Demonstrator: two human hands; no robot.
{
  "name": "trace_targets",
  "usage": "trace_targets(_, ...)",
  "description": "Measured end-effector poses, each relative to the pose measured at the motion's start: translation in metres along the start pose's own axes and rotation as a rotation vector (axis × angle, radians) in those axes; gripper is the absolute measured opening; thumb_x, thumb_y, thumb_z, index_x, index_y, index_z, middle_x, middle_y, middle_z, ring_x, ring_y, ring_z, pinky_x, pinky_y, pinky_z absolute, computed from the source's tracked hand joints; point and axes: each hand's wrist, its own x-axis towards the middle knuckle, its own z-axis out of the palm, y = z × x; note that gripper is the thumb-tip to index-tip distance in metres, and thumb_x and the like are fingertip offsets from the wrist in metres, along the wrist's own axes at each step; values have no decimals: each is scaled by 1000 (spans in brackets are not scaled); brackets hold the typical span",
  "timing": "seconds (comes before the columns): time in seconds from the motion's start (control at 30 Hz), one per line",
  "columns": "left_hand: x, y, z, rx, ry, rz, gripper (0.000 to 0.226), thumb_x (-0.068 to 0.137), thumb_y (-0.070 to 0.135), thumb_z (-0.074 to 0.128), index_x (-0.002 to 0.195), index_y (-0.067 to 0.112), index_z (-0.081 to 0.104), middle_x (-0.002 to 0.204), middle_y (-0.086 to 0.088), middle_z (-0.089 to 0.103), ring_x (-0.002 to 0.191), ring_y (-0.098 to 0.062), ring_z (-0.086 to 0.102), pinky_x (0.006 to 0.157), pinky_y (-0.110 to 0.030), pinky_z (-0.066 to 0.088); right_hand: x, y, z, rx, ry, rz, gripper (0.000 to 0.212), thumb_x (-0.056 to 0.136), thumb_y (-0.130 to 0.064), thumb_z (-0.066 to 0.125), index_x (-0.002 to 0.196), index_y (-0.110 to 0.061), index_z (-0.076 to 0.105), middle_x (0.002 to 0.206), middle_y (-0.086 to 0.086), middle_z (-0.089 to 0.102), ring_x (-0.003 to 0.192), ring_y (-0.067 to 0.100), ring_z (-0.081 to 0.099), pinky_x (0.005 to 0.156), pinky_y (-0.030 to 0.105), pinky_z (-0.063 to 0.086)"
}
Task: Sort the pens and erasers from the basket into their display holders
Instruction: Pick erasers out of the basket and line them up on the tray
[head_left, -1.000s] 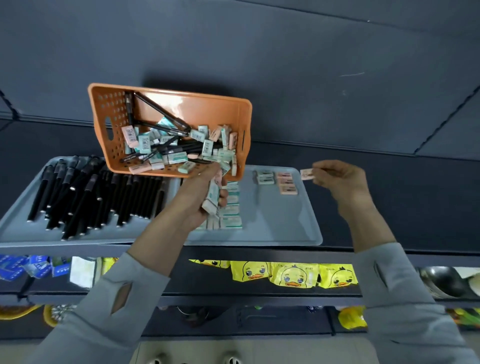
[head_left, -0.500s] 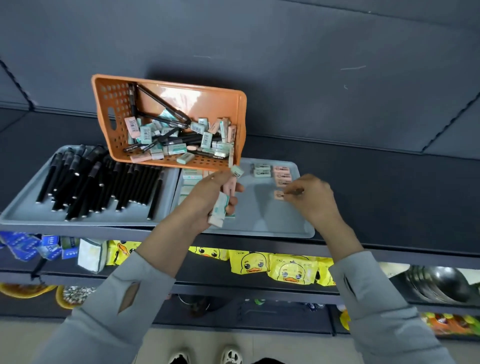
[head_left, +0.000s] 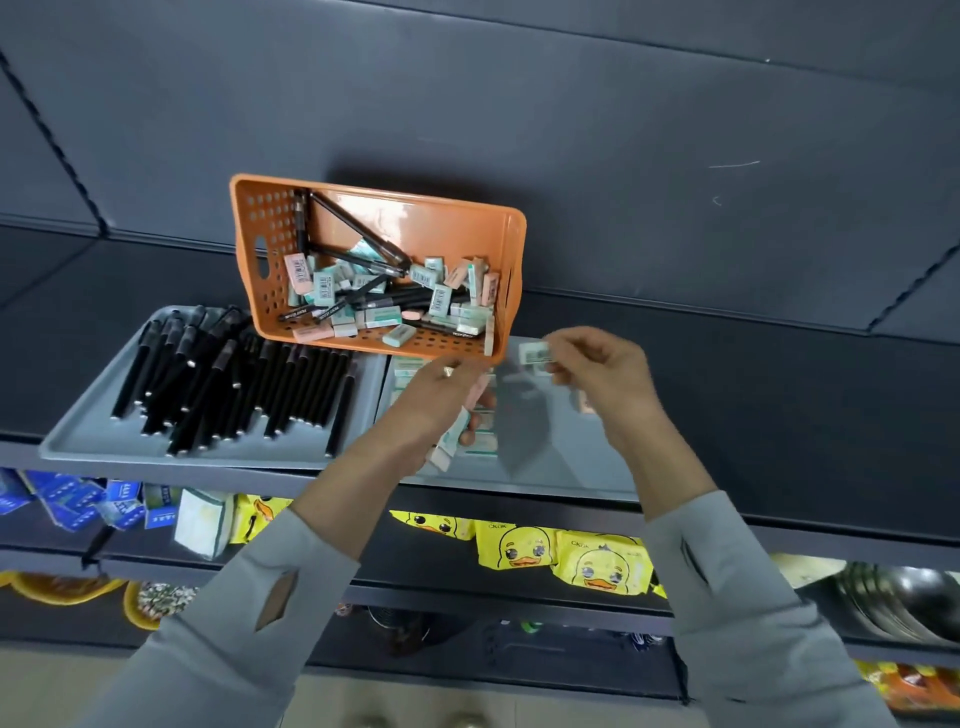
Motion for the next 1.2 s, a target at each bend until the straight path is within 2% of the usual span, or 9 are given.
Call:
trace_targets(0.07, 2, 3, -12, -151, 14, -79, 29, 99, 33, 52, 106, 5, 52, 72, -9, 55, 49, -17, 43, 39, -20, 35, 5, 6, -16, -77, 81, 42, 16, 84, -4, 69, 85, -18, 75, 77, -6, 71, 68, 8, 62, 65, 18, 50)
trace_targets(0.17, 7, 8, -24, -396, -5, -192, 28, 98, 35, 51, 87, 10, 50, 70, -7, 50, 50, -14, 42, 37, -17, 34, 5, 13, -20, -168, -12, 66, 22, 81, 5, 68, 87, -16, 73, 82, -3, 72, 71, 7, 65, 61, 14, 47)
trace_targets(0.3, 9, 13, -30, -609, -57, -232, 6, 89, 10, 54, 85, 11, 50, 78, -9, 49, 58, -17, 46, 43, -21, 41, 3, 16, -11, -114, -93, 23, 27, 81, 17, 63, 94, -6, 64, 96, 7, 70, 78, 2, 69, 60, 11, 48)
trace_targets(0.53, 8, 12, -32, -748, -178, -209, 25, 92, -8, 44, 113, 4, 51, 104, -17, 56, 82, -21, 57, 59, -26, 55, 9, 24, -15, -249, -66, 9, 28, 81, 12, 67, 87, -15, 65, 95, 4, 73, 84, 9, 71, 69, 14, 51)
trace_targets(0.7, 8, 11, -32, -683, -164, -232, 21, 97, 8, 53, 110, -6, 60, 94, -17, 64, 70, -19, 61, 63, -26, 59, 11, 20, -14, -576, 49, -127, 21, 75, -2, 72, 89, -17, 71, 79, -7, 68, 65, -1, 60, 69, 10, 48)
trace_targets(0.8, 9, 9, -32, -684, -133, -267, 27, 97, 15, 55, 117, -3, 59, 94, -16, 64, 59, -14, 59, 50, -20, 53, 9, 20, -5, -833, 45, -304, 14, 74, -11, 77, 86, -17, 72, 74, -8, 61, 64, 6, 55, 73, 26, 52)
trace_targets(0.93, 11, 7, -31, -614, -108, -253, 24, 96, 17, 57, 114, 2, 60, 93, -15, 65, 61, -14, 59, 48, -20, 50, 1, 17, 7, -835, -167, -269, 10, 74, -20, 82, 80, -17, 74, 69, -9, 62, 66, 4, 56, 68, 24, 49)
trace_targets(1.07, 9, 8, -32, -597, -137, -248, 18, 96, 7, 52, 113, 2, 57, 90, -14, 62, 65, -16, 57, 49, -19, 48, 6, 20, 0, -881, -309, -205, 14, 79, -17, 77, 93, -18, 77, 85, -4, 67, 80, 12, 63, 79, 33, 54)
trace_targets(1.2, 8, 6, -31, -478, -161, -163, 16, 91, 2, 59, 107, 1, 62, 91, -14, 65, 65, -14, 58, 46, -16, 43, 14, 20, -5, -967, -212, -229, 12, 81, -11, 72, 90, -13, 78, 77, -6, 61, 77, 13, 58, 66, 14, 41)
